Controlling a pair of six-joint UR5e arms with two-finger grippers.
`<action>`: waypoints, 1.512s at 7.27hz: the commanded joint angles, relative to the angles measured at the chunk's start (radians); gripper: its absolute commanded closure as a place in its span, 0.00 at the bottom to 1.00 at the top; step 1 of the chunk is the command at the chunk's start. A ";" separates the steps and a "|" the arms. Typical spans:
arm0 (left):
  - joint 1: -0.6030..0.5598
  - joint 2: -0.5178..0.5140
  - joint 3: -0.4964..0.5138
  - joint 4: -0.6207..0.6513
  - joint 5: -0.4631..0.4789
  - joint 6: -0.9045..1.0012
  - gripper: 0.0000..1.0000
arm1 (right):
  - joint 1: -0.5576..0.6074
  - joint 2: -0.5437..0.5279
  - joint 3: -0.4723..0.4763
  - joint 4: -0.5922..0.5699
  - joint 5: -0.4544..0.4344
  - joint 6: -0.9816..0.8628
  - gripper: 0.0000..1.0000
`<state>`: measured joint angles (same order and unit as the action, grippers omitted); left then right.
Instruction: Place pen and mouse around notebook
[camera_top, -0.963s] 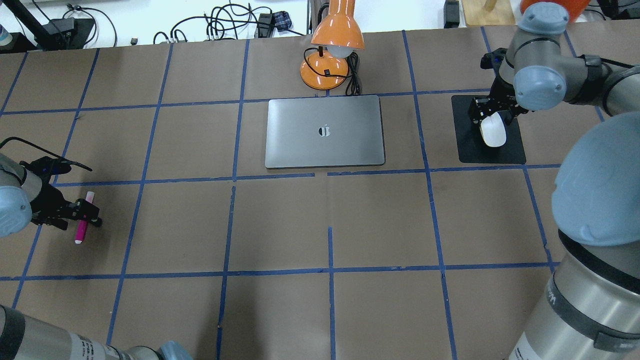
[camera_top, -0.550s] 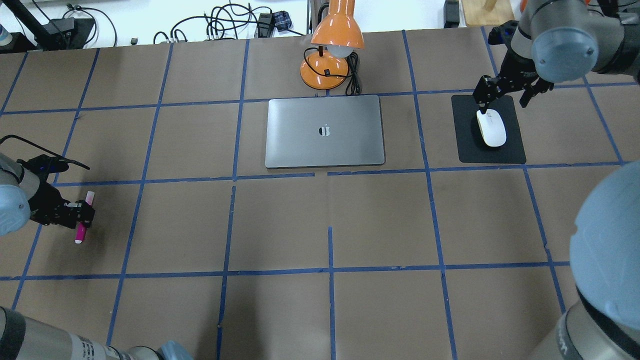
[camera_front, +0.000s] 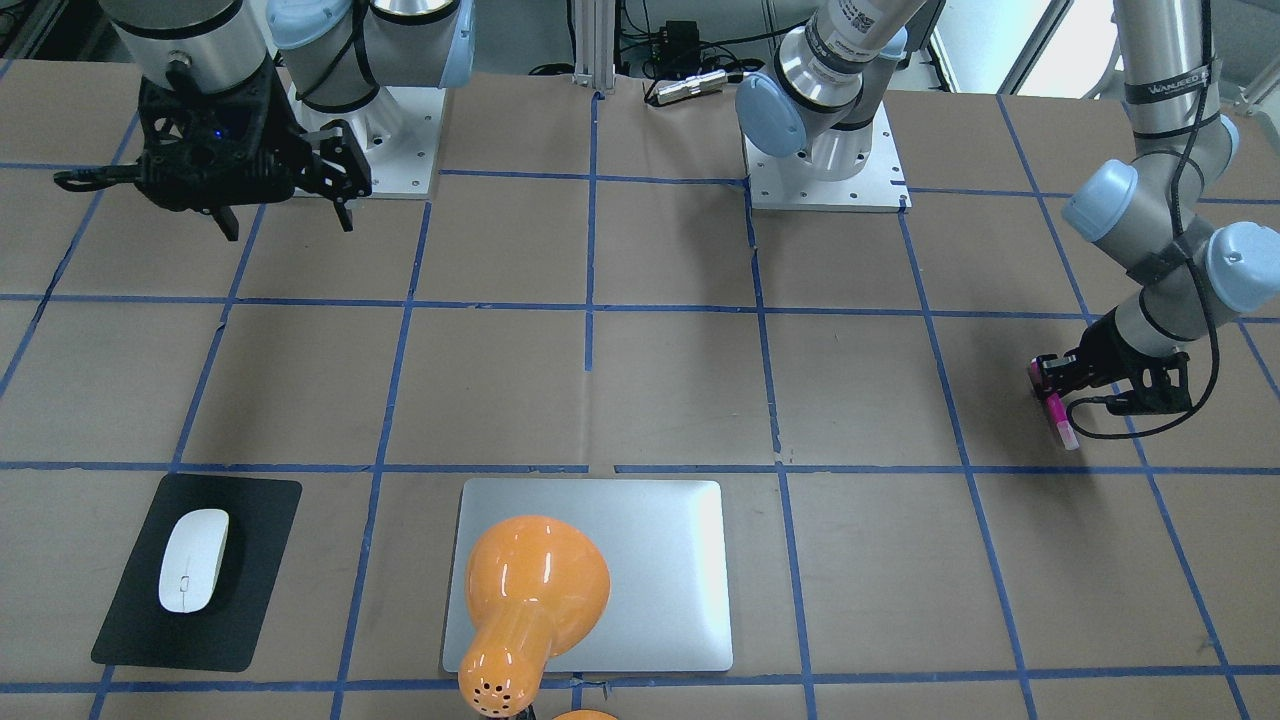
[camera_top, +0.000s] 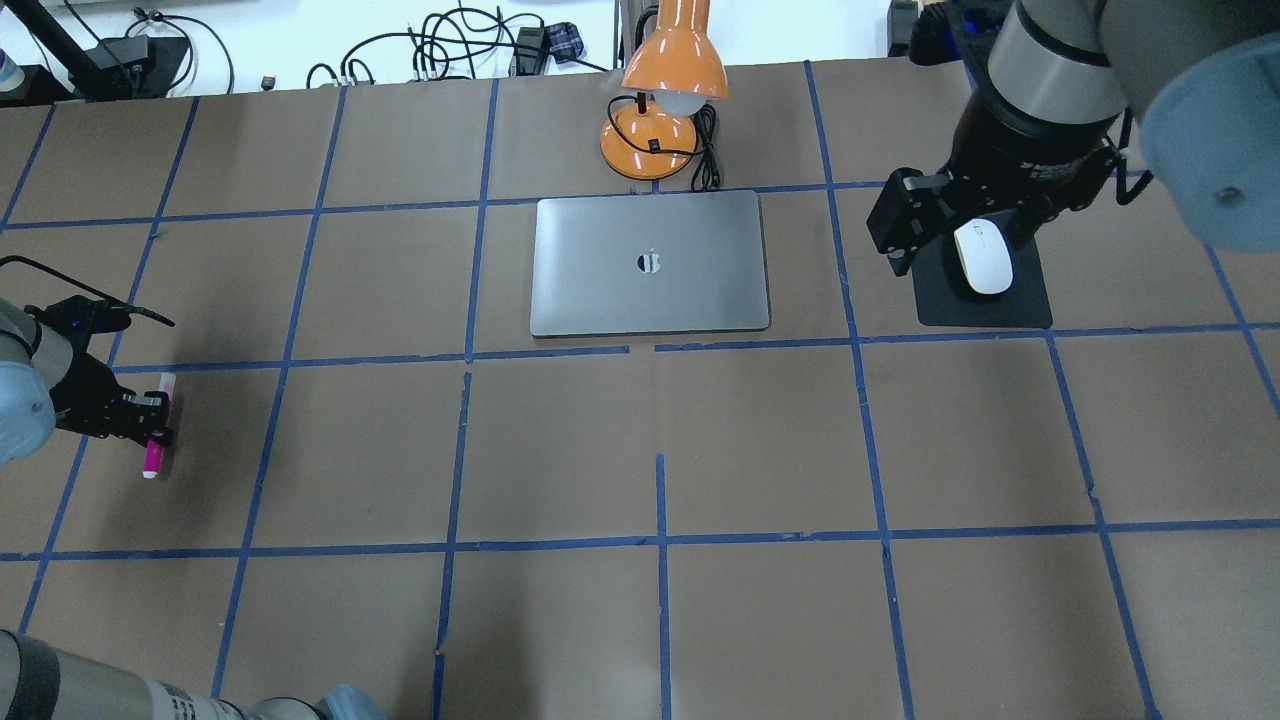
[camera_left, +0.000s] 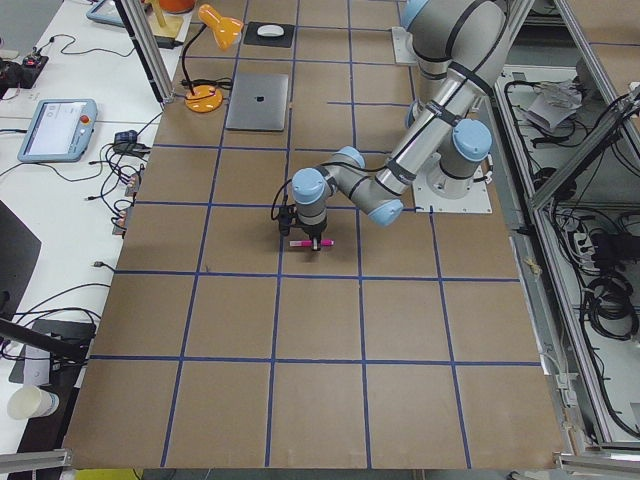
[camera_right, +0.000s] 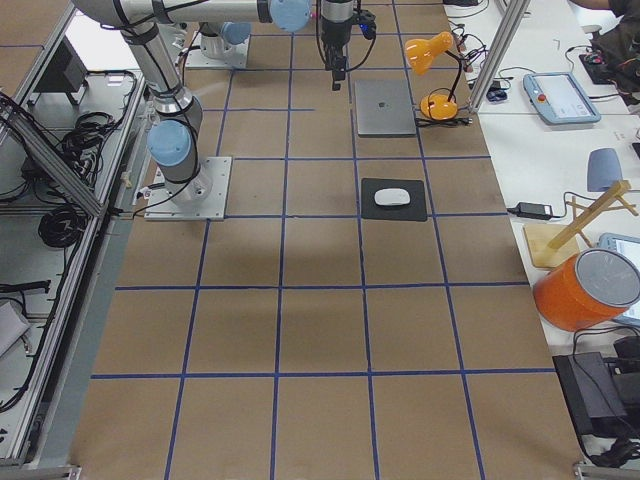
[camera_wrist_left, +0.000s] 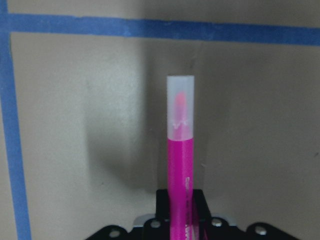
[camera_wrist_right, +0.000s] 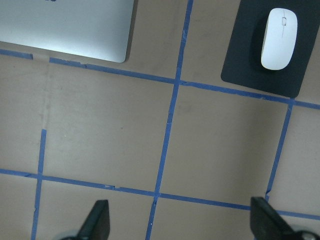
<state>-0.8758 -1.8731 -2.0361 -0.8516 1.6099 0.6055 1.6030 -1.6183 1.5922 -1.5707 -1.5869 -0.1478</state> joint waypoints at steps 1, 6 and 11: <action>-0.128 0.054 0.002 -0.055 -0.010 -0.326 1.00 | 0.003 0.056 -0.055 -0.026 -0.016 0.005 0.00; -0.642 0.149 0.007 -0.074 -0.090 -1.491 1.00 | 0.015 0.078 -0.061 -0.012 -0.046 0.083 0.00; -1.035 0.019 0.031 0.098 -0.139 -2.355 1.00 | 0.006 0.119 -0.109 0.074 0.030 0.085 0.00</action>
<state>-1.8382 -1.8095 -2.0111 -0.8238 1.4764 -1.5735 1.6120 -1.5046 1.4820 -1.5020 -1.5570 -0.0561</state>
